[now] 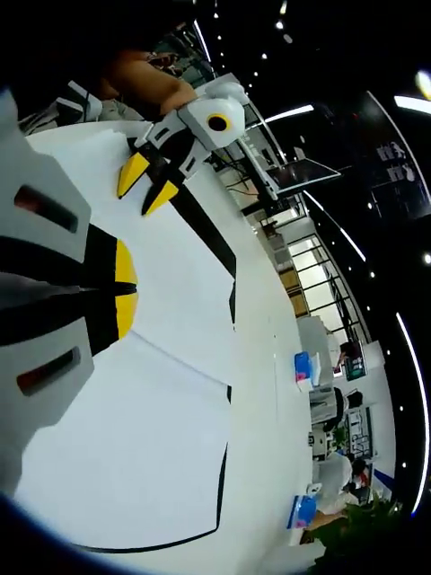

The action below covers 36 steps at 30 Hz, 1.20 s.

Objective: Flip through the bound document one page at a time

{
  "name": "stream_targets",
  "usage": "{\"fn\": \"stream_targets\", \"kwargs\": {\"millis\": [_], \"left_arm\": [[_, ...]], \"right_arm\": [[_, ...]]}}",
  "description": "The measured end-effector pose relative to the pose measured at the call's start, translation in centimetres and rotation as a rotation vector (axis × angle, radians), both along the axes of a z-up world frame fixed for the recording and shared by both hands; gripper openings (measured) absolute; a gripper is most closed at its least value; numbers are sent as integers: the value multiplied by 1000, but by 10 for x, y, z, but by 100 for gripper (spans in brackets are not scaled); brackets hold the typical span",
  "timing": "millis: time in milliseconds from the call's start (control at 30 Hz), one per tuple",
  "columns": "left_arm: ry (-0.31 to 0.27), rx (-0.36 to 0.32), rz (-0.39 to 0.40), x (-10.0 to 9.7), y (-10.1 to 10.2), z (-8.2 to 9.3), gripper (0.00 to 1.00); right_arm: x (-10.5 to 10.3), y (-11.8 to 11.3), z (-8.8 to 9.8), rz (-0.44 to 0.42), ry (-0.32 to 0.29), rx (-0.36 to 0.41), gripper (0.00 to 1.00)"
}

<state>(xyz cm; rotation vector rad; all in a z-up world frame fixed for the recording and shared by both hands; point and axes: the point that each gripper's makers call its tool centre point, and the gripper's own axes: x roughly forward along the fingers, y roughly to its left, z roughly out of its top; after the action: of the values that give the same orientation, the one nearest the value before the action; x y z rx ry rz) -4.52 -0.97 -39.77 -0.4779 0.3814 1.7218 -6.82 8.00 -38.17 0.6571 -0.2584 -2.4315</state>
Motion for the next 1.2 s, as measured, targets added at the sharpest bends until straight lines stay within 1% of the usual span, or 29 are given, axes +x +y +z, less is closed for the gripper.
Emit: {"fn": "stream_targets", "kwargs": {"millis": [133,267,433,567,667,767,900,1000,1067,1133,1200], "left_arm": [[4,-28,-8,2,0,0,21],[0,-19,-16,5,-2,0,21],[1,1,-14,7,-2,0,21],[8,-15,-16,8,-1,1,21],[5,-23,-19,9,-1,0,21],[2,-9,-21,9,-3,0,20],[2,10,-16,10,-2,0,20],[4,9,-16,11,-2,0,20],[9,5,-19,13,-2,1,20],[11,4,-20,13,-2,1,20],[10,8,-20,13,-2,1,20]], "right_arm": [[-4,-2,1,-9,-27,-3,2],[-13,-3,1,-21,2,40,2],[-28,-2,0,-36,11,42,2],[-34,-2,0,-52,-34,17,2],[-36,-4,-1,-44,-30,52,2],[-39,-6,0,-38,-15,82,2],[-44,-8,0,-40,-12,99,2],[-54,-9,-2,-42,-10,114,2],[-57,-9,-3,-41,-12,124,2],[-65,-5,-4,-40,-17,125,2],[-69,-5,-5,-38,-19,123,2]]}}
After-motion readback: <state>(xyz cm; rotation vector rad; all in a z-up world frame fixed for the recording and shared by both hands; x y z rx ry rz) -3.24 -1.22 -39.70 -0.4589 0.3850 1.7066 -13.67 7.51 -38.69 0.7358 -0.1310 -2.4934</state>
